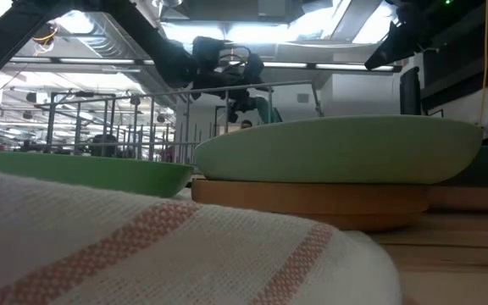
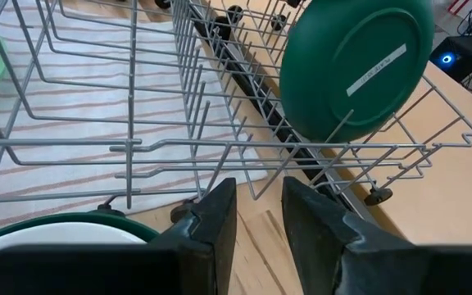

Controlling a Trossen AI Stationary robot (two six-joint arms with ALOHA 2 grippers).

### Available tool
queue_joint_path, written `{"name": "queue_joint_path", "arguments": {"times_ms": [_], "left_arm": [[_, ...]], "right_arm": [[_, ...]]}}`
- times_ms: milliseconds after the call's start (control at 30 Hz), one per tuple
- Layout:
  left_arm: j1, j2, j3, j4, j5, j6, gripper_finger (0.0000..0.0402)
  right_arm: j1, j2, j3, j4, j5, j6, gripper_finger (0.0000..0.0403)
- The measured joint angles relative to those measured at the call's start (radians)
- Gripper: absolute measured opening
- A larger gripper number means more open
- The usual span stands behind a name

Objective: Sort dishes
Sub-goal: Put the dark green plate into the dishwasher rack

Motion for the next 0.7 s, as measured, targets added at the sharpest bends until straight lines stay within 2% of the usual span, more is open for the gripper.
{"name": "queue_joint_path", "arguments": {"times_ms": [267, 467, 700], "left_arm": [[0.036, -0.002, 0.0, -0.067, 0.038, -0.011, 0.0175], [0.047, -0.002, 0.0, -0.067, 0.05, -0.003, 0.0175], [0.076, -0.002, 0.0, -0.066, 0.109, -0.004, 0.0175]], "right_arm": [[0.0, 0.0, 0.0, -0.009, 0.0, 0.0, 0.0103], [0.0, 0.0, 0.0, -0.025, 0.0, 0.0, 0.0103], [0.0, 0.0, 0.0, -0.053, 0.0, 0.008, 0.0103]]}}
